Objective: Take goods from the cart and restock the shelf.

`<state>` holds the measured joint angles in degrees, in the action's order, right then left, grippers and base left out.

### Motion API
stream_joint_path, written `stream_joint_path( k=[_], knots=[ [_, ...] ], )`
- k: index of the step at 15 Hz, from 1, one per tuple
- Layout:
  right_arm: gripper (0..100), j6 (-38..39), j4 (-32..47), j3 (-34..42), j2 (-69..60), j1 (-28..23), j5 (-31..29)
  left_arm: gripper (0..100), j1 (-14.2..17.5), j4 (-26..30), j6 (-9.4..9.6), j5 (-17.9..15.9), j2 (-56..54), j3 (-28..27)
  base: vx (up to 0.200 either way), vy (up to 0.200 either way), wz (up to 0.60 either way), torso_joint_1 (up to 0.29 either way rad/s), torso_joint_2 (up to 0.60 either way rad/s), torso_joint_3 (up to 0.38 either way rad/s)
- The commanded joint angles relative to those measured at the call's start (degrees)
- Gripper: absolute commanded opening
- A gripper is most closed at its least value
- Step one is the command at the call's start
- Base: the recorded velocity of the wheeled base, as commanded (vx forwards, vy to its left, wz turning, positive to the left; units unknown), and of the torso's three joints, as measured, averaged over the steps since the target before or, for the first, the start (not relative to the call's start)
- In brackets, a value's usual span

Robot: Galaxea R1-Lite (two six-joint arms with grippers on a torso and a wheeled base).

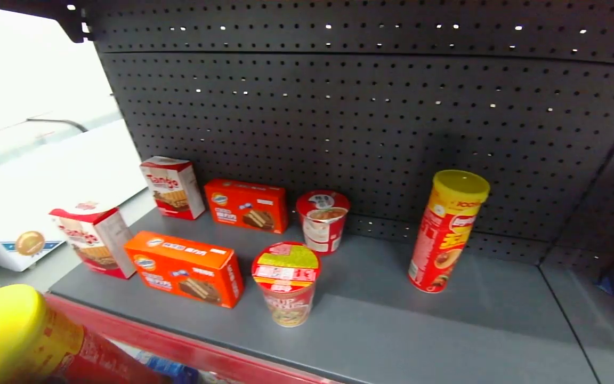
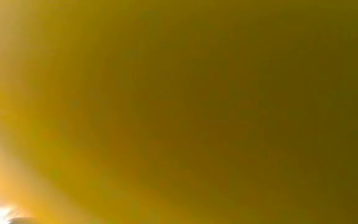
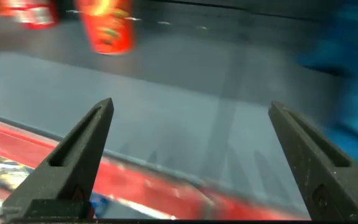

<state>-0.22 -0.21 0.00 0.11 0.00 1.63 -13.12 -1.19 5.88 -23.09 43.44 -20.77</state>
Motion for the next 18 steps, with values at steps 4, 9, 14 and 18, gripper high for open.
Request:
stream_joint_path(
  k=[4,9,14,18],
  knots=[
    [100,0.0,0.0,0.0,0.0,0.0,0.0,0,-6.6,5.1,-0.08,-1.7,-1.6,-5.0,0.0,0.0,0.0,0.0,0.0,0.0],
    [100,0.0,0.0,0.0,0.0,0.0,0.0,0,-14.7,3.9,-4.12,-3.4,5.5,-13.4,0.0,0.0,0.0,0.0,0.0,0.0],
    [100,0.0,0.0,0.0,0.1,0.0,0.0,0,-18.3,-0.1,-4.03,-3.5,12.3,-13.7,0.0,0.0,0.0,0.0,0.0,0.0],
    [100,0.0,0.0,0.0,0.1,0.0,0.0,0,-20.4,-0.5,-3.77,-3.4,15.8,-13.2,0.0,0.0,-0.3,0.001,0.0,0.001]
  ],
)
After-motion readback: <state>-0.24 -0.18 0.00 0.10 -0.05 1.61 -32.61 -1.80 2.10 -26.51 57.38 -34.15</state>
